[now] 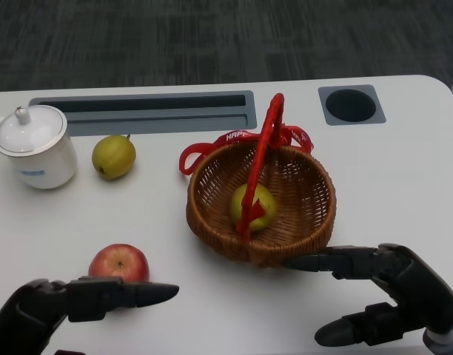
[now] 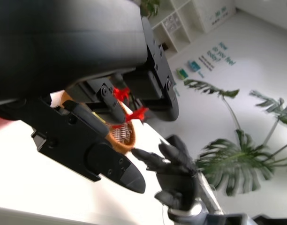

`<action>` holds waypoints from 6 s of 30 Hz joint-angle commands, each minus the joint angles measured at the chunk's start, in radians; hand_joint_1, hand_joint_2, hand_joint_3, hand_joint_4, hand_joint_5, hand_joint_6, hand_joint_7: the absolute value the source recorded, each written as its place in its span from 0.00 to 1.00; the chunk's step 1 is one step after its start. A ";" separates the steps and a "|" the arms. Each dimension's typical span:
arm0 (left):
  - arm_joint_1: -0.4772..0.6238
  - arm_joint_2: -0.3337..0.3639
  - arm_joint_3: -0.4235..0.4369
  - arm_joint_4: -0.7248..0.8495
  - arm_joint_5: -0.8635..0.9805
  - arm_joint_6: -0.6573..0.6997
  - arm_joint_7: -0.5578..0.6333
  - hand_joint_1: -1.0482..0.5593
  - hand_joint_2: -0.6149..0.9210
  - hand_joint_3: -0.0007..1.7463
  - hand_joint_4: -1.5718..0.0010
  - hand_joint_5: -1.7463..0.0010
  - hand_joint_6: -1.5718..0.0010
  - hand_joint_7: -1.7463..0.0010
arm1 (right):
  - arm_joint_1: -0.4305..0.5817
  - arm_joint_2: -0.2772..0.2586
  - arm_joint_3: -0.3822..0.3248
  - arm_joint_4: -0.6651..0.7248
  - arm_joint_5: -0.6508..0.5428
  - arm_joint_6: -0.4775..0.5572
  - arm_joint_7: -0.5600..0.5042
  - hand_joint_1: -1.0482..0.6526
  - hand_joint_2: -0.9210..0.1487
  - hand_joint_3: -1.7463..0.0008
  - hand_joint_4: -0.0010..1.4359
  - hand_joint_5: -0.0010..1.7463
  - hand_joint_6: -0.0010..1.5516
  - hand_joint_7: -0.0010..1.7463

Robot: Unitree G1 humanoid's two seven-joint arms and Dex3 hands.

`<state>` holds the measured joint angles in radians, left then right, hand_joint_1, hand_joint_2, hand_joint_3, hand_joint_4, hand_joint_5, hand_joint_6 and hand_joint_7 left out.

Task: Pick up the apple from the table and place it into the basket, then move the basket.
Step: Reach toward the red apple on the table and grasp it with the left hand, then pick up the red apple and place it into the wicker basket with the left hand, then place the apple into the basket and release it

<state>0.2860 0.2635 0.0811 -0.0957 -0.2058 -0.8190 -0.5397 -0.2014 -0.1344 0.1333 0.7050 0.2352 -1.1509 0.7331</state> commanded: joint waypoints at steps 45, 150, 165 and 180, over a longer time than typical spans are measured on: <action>-0.671 0.093 -0.270 1.204 0.767 0.008 0.785 0.27 0.80 0.00 0.68 0.99 0.70 0.99 | 0.037 -0.027 -0.007 -0.048 0.031 0.007 -0.012 0.43 0.19 1.00 0.53 0.00 0.46 0.00; -1.007 -0.265 -0.213 1.268 0.498 -0.143 0.723 0.55 0.92 0.00 0.31 1.00 0.37 1.00 | 0.171 -0.013 -0.007 -0.167 -0.014 -0.016 -0.142 0.40 0.12 1.00 0.55 0.00 0.48 0.00; -1.025 -0.197 -0.227 1.227 0.411 -0.133 0.345 0.15 0.83 0.00 1.00 1.00 0.96 1.00 | 0.194 -0.016 0.001 -0.196 -0.015 0.003 -0.149 0.40 0.11 1.00 0.56 0.00 0.49 0.00; -0.973 -0.111 -0.143 1.077 0.280 -0.181 0.246 0.06 0.86 0.01 1.00 1.00 0.95 0.99 | 0.206 -0.017 0.007 -0.211 -0.006 0.006 -0.148 0.41 0.12 1.00 0.57 0.00 0.50 0.00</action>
<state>-0.7052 0.1314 -0.0820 0.9904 0.0991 -0.9742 -0.2966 -0.0017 -0.1361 0.1398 0.5011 0.2164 -1.1448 0.5894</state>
